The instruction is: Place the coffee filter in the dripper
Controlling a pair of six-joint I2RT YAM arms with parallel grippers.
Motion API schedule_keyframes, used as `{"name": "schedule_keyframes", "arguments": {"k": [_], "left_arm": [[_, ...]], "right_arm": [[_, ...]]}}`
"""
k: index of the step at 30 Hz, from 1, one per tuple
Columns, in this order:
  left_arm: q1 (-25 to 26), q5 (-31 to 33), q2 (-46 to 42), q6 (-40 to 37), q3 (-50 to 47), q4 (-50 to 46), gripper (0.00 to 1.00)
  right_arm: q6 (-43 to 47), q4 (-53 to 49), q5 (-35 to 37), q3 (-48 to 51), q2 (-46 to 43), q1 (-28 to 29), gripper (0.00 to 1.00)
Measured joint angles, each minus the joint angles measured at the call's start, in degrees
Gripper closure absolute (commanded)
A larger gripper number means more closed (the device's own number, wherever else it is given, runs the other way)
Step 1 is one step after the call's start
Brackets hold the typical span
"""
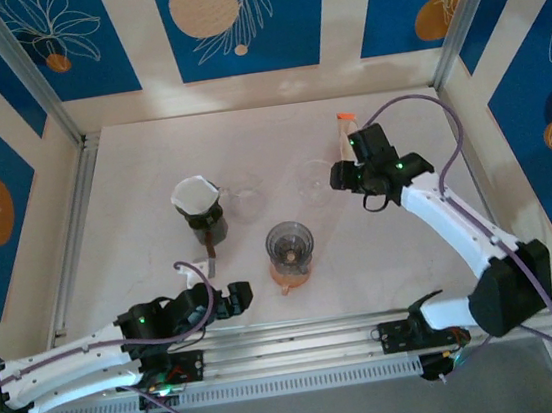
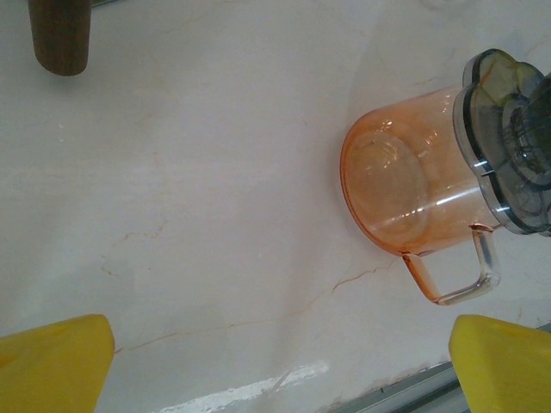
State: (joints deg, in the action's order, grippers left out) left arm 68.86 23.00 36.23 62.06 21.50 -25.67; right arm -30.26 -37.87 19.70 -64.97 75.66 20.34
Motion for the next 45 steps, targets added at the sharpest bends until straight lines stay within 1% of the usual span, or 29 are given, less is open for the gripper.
{"name": "schedule_keyframes", "arguments": {"k": [8, 11, 16, 19, 24, 32, 37, 39, 42, 45], "left_arm": [[0.0, -0.5, 1.01, -0.02, -1.53, 2.73, 0.0], [0.0, -0.52, 1.88, -0.28, -1.53, 3.5, 0.0], [0.0, -0.66, 2.27, -1.11, -1.53, 4.22, 0.0], [0.0, -0.63, 2.38, -1.44, -1.53, 4.31, 0.0], [0.0, -0.63, 2.62, -2.43, -1.53, 4.33, 0.0], [0.0, -0.61, 2.64, -2.6, -1.53, 4.33, 0.0], [0.0, -0.61, 2.62, -2.6, -1.53, 4.33, 0.0], [-0.02, -0.61, 2.62, -2.6, -1.53, 4.33, 0.0], [-0.07, -0.61, 2.62, -2.6, -1.53, 4.33, 0.0], [-0.11, -0.61, 2.62, -2.6, -1.53, 4.33, 0.0]], "right_arm": [[3.21, 2.4, 1.4, -2.73, 6.93, -6.86, 0.48], [3.85, 3.32, 1.79, -4.72, 9.97, -7.89, 0.52], [4.83, 4.39, 2.8, -8.83, 16.48, -7.93, 0.64], [5.27, 4.48, 4.37, -10.6, 19.5, -7.93, 0.68], [6.29, 4.44, 6.54, -15.37, 24.22, -8.07, 0.71], [6.32, 4.37, 6.88, -21.2, 29.83, -8.63, 0.74], [5.2, 4.61, 5.97, -22.16, 30.77, -9.64, 0.76], [4.61, 4.17, 5.77, -24.11, 31.82, -9.88, 0.77], [3.58, 4.48, 5.77, -26.21, 33.33, -9.97, 0.76], [2.03, 4.66, 5.55, -26.23, 33.81, -9.99, 0.76]]}}
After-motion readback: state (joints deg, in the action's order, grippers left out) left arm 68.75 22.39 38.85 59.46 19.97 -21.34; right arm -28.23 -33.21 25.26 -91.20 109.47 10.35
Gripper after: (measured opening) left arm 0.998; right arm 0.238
